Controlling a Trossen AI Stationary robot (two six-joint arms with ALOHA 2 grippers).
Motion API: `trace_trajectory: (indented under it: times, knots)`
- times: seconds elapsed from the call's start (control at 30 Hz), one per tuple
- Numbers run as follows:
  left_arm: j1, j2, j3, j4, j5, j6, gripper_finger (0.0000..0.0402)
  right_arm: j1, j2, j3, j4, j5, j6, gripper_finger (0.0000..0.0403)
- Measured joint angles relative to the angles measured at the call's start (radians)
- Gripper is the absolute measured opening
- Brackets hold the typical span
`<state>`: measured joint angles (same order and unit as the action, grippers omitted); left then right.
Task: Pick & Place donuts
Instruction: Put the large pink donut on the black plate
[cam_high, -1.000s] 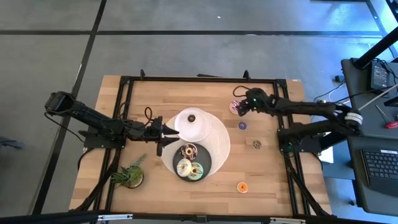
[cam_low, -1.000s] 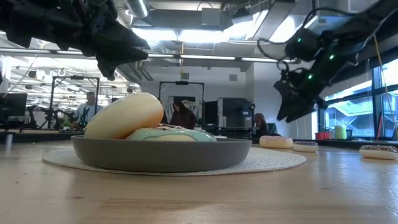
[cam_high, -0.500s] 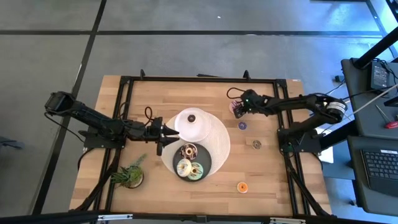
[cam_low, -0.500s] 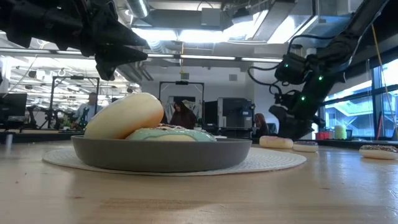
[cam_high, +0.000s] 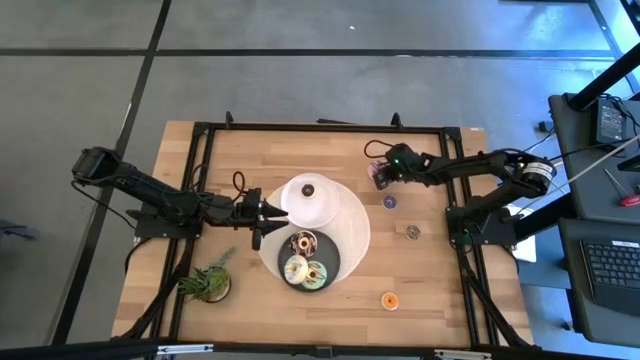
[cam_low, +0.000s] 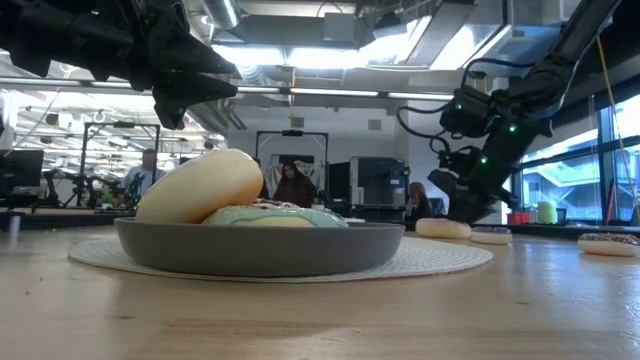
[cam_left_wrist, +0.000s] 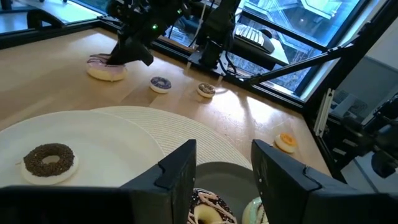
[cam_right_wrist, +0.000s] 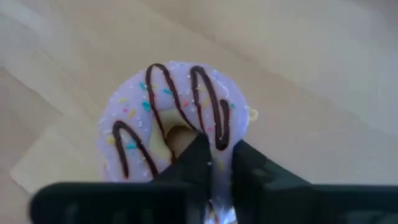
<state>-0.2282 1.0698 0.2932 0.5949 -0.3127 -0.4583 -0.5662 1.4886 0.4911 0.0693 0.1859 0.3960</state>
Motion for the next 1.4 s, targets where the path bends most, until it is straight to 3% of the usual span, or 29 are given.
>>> trace_trajectory:
  times: [0.13, 0.33, 0.53, 0.67, 0.8, 1.17, 1.4]
  knots:
    - [0.0, 0.0, 0.0, 0.0, 0.0, 0.0, 0.0152, 0.0, -0.013, 0.009, 0.019, -0.005, -0.045, 0.0023]
    - [0.0, 0.0, 0.0, 0.0, -0.003, 0.0, 0.0149, 0.077, -0.086, 0.072, 0.004, -0.146, -0.117, 0.0038]
    - [0.0, 0.0, 0.001, -0.001, -0.008, 0.031, 0.015, 0.317, -0.126, 0.105, 0.02, -0.259, -0.107, 0.0037]
    - [0.0, 0.0, 0.001, -0.002, -0.008, 0.116, 0.0152, 0.506, -0.12, 0.105, 0.11, -0.256, -0.062, 0.0033]
    - [0.0, 0.0, 0.001, -0.002, -0.008, 0.155, 0.015, 0.646, -0.107, 0.106, 0.199, -0.174, -0.006, 0.0038]
    - [0.0, 0.0, 0.001, -0.001, -0.008, 0.158, 0.0152, 0.767, 0.07, 0.106, 0.409, -0.135, 0.06, 0.0039]
    - [0.0, 0.001, 0.001, -0.004, -0.008, 0.158, 0.0148, 0.791, 0.213, 0.115, 0.619, -0.225, 0.075, 0.0043]
